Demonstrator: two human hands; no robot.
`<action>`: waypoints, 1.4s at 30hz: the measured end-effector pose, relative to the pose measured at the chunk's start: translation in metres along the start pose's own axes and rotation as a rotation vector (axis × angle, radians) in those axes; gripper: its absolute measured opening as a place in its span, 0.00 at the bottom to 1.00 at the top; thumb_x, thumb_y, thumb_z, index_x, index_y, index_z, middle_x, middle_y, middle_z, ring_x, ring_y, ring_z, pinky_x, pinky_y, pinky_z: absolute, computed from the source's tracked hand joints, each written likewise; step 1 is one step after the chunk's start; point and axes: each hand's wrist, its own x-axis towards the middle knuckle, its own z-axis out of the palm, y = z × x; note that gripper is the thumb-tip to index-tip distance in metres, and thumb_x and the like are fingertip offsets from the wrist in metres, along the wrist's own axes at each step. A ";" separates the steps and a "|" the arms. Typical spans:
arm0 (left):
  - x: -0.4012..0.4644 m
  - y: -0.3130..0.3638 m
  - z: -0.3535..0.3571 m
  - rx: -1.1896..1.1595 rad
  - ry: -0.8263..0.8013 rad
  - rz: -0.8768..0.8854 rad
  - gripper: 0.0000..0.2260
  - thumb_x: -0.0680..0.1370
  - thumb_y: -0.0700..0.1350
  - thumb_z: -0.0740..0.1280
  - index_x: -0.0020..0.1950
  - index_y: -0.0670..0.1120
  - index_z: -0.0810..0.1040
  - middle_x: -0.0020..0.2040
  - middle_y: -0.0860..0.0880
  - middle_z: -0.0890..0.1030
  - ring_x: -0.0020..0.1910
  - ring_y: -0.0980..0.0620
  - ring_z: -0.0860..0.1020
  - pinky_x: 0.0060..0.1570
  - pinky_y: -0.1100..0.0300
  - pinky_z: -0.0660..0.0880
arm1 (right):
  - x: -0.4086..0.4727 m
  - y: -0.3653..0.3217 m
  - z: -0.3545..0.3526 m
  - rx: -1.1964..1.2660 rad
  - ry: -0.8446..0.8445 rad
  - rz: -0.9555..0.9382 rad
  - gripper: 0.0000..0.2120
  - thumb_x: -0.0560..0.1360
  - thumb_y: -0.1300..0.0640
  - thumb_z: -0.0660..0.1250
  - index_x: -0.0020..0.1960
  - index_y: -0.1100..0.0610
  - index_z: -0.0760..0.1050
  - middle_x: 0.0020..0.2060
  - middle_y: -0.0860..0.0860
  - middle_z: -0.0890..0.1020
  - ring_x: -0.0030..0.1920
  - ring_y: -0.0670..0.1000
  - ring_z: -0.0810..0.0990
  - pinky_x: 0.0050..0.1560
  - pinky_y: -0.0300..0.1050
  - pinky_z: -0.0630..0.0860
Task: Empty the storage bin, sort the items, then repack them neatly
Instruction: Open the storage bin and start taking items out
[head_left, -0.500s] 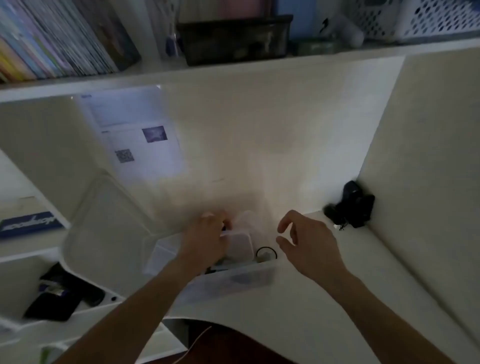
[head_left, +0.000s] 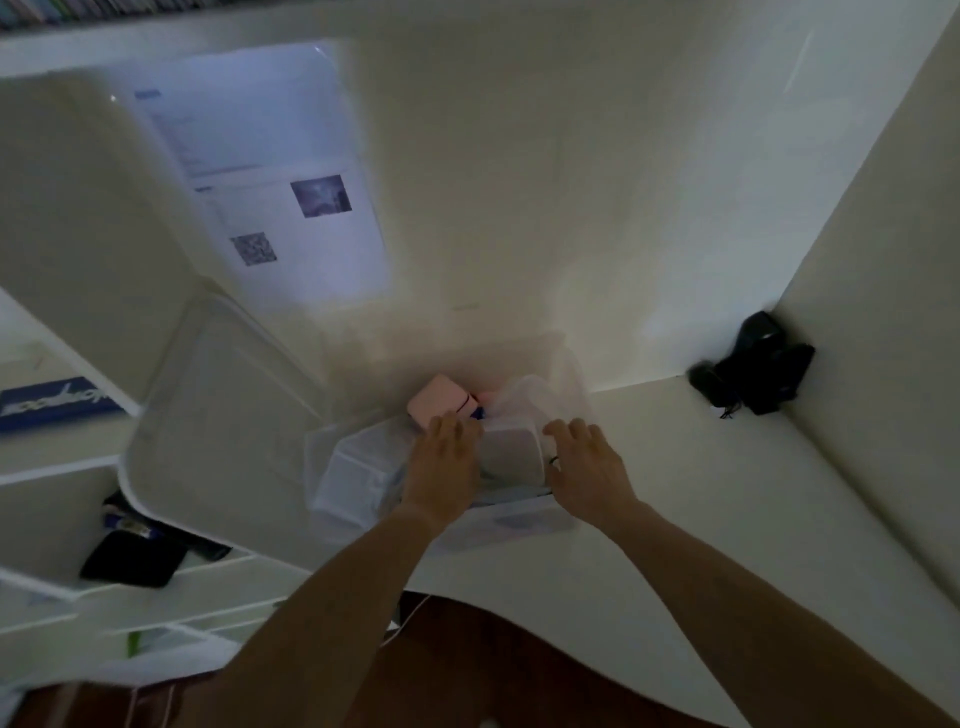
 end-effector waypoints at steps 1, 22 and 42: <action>0.003 -0.005 0.012 -0.004 0.014 -0.005 0.21 0.78 0.50 0.53 0.71 0.48 0.66 0.71 0.45 0.67 0.68 0.43 0.66 0.65 0.49 0.68 | 0.004 -0.001 0.009 -0.002 -0.003 -0.004 0.27 0.74 0.51 0.67 0.70 0.52 0.64 0.58 0.55 0.72 0.55 0.58 0.74 0.48 0.52 0.78; 0.003 -0.008 0.042 -0.696 0.349 -0.127 0.23 0.82 0.41 0.60 0.77 0.45 0.62 0.75 0.43 0.67 0.72 0.43 0.67 0.67 0.49 0.72 | 0.021 -0.017 0.038 0.356 0.374 0.230 0.15 0.80 0.59 0.58 0.64 0.47 0.72 0.58 0.50 0.77 0.50 0.53 0.80 0.46 0.48 0.78; 0.053 0.158 0.016 -0.431 0.324 0.233 0.18 0.80 0.53 0.62 0.69 0.50 0.73 0.73 0.46 0.69 0.71 0.47 0.69 0.71 0.53 0.64 | -0.021 0.141 0.037 0.882 0.543 1.182 0.06 0.81 0.51 0.57 0.50 0.50 0.72 0.31 0.45 0.76 0.35 0.55 0.84 0.49 0.57 0.81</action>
